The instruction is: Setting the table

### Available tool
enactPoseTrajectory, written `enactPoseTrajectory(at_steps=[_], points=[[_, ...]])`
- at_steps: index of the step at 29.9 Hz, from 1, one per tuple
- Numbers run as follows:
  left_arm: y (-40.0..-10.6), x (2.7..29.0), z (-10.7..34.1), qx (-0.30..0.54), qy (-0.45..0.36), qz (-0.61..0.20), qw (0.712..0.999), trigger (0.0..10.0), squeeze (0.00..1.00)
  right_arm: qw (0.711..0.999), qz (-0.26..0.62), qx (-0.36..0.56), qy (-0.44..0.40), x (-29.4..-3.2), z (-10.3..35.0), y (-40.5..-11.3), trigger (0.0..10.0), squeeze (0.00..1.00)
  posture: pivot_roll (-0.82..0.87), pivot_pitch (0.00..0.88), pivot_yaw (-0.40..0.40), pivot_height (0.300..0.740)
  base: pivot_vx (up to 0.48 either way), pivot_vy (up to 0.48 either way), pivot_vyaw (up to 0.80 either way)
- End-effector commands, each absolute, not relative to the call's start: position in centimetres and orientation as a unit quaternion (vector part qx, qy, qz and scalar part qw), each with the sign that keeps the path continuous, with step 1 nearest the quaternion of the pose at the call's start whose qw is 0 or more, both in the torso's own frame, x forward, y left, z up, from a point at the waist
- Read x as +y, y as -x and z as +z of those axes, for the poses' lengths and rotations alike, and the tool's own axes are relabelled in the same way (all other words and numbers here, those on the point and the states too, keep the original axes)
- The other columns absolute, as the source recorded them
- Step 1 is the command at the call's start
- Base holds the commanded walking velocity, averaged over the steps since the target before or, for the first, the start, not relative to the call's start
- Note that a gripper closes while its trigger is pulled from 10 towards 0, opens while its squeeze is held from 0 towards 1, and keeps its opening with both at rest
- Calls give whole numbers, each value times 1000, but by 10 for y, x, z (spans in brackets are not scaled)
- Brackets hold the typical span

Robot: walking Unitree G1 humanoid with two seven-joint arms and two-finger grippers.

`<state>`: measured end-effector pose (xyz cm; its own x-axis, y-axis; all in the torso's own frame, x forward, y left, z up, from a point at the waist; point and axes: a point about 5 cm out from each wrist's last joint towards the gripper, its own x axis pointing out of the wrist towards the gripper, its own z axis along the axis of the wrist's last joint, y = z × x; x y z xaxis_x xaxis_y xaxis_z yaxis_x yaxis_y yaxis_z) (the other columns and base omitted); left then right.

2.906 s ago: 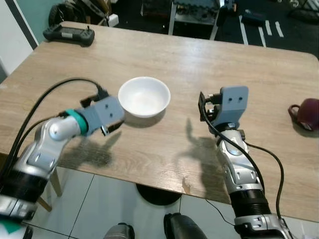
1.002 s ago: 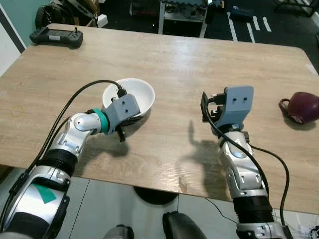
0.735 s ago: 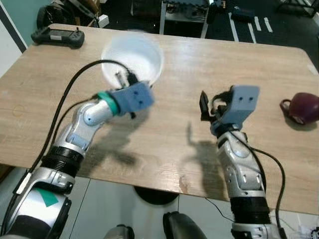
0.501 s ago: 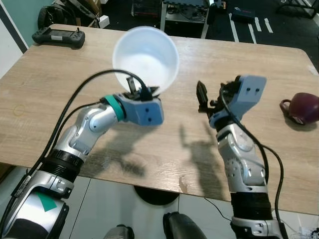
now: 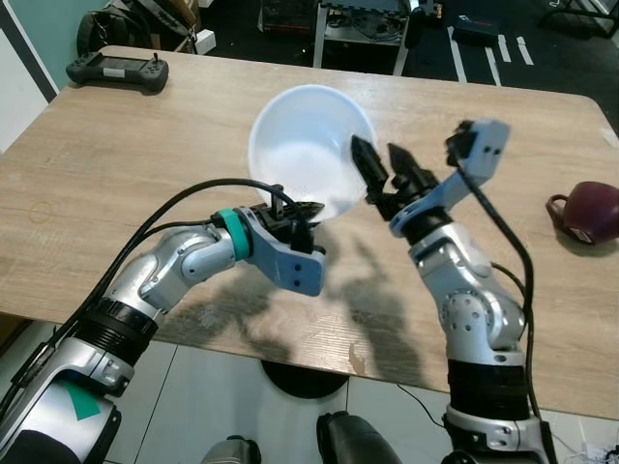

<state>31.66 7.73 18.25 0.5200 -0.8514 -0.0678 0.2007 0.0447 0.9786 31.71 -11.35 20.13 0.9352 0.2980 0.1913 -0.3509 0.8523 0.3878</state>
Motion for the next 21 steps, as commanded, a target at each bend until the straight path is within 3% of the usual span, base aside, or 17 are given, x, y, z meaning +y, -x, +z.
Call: enactPoseTrajectory(at_steps=[1, 4, 5, 6, 7, 10, 11, 21], points=[[-310, 65, 189, -323, -569, -405, 639, 10000, 0, 969, 138, -42, -200, -116, 191, -321, 10000, 0, -80, 0, 17, 740, 0, 0, 0], [-308, 59, 191, -338, -566, -408, 632, 10000, 0, 971, 123, -28, -205, -119, 187, -323, 10000, 0, -78, 0, 16, 740, 0, 0, 0], [-308, 57, 192, -344, -566, -406, 630, 10000, 0, 968, 134, -20, -210, -117, 185, -322, 9176, 0, -79, 0, 16, 740, 0, 0, 0], [-308, 56, 193, -349, -566, -404, 628, 10000, 0, 966, 143, -14, -213, -116, 184, -322, 9176, 0, -79, 0, 16, 740, 0, 0, 0], [-308, 54, 194, -354, -566, -402, 626, 10000, 0, 965, 153, -6, -212, -114, 182, -320, 784, 0, -80, 0, 16, 740, 0, 0, 0], [-308, 53, 195, -359, -567, -400, 625, 10000, 0, 964, 162, 2, -209, -112, 180, -319, 784, 0, -79, 0, 17, 740, 0, 0, 0], [-308, 53, 195, -362, -568, -398, 623, 10000, 0, 963, 163, 4, -215, -111, 180, -318, 0, 0, -79, 0, 16, 740, 0, 0, 0], [-305, 54, 189, -365, -576, -397, 615, 10000, 0, 956, 156, -19, -246, -112, 185, -318, 0, 0, -76, 0, 18, 740, 0, 0, 0]])
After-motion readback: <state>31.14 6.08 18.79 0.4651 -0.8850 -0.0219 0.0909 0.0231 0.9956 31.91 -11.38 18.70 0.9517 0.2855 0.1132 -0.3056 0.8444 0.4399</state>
